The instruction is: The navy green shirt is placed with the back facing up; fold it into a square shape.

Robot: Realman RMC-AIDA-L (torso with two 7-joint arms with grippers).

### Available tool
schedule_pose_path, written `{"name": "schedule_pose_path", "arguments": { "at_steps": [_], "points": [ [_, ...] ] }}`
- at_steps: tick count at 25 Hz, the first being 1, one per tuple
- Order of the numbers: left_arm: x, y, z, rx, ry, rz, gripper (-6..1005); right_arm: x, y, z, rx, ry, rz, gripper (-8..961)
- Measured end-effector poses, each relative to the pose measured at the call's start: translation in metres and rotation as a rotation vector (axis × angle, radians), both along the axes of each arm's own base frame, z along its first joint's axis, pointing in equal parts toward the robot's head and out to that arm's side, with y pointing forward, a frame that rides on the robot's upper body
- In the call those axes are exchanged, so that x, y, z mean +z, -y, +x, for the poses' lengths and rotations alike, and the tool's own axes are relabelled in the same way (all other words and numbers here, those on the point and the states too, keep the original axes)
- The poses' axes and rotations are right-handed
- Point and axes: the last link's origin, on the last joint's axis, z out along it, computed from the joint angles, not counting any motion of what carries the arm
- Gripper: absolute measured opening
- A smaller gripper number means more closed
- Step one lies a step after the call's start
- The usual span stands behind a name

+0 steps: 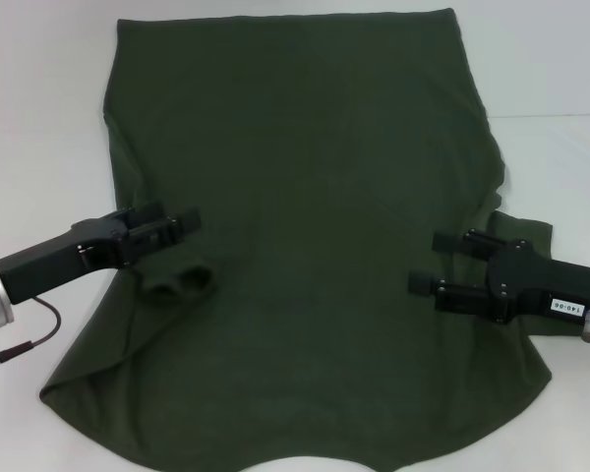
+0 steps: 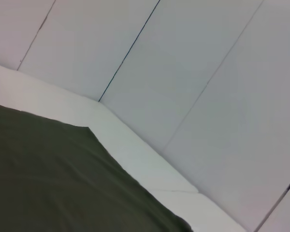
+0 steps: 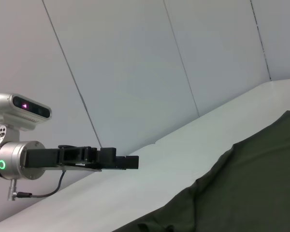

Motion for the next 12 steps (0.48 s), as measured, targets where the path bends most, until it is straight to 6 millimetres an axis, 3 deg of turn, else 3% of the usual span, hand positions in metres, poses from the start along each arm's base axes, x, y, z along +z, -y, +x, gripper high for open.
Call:
{"name": "schedule_pose_path", "arguments": {
  "at_steps": [5,12],
  "points": [
    [-0.0022,0.0000,0.0001,-0.003,-0.015,-0.006,864,0.0000,-0.0006,-0.0004,0.001,0.001,0.000,845],
    [-0.0021,0.0006,-0.0009,0.000,-0.015,-0.003,860,0.0000,-0.0011,-0.0010,0.001,0.000,-0.001,843]
  ]
}}
